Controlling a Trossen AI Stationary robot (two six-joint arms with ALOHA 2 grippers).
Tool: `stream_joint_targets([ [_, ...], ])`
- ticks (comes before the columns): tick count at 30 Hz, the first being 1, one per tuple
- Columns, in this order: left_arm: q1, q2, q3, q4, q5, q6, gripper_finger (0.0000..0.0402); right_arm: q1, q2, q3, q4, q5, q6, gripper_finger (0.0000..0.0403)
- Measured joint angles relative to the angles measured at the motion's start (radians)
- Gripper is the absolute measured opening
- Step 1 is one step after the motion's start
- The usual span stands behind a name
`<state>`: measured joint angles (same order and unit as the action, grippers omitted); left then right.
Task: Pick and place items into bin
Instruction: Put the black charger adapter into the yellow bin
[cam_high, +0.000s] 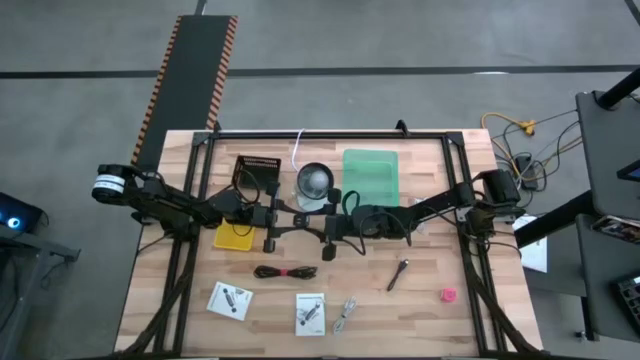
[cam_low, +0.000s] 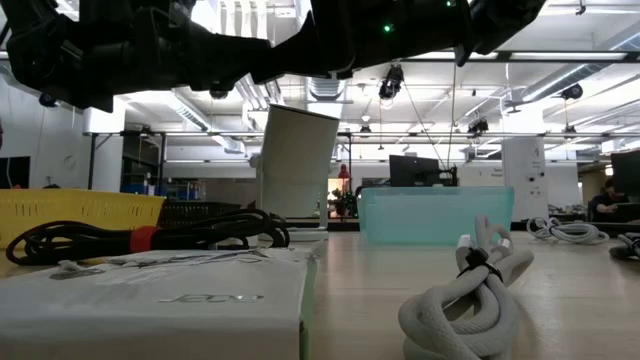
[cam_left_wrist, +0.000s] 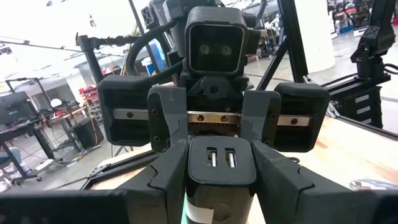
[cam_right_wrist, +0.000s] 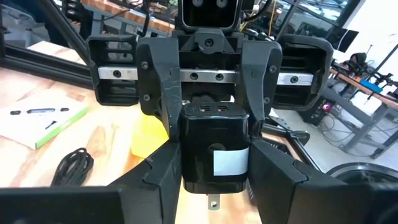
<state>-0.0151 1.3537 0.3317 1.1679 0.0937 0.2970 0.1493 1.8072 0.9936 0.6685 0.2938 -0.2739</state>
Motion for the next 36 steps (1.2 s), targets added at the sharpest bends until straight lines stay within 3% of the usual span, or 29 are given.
stream_joint_targets([
  [12,0.0,0.0,0.001,-0.006,-0.007,-0.007,0.0133,0.001,-0.02,0.002,-0.071,-0.011,0.018,0.0209],
  [30,0.0,-0.002,0.001,-0.001,-0.006,-0.003,0.0133,0.067,-0.281,0.015,-0.933,-0.01,0.401,0.0215],
  [36,0.0,-0.002,0.001,-0.002,-0.004,-0.003,0.0133,0.142,-0.267,-0.004,-1.031,-0.009,0.518,0.0214],
])
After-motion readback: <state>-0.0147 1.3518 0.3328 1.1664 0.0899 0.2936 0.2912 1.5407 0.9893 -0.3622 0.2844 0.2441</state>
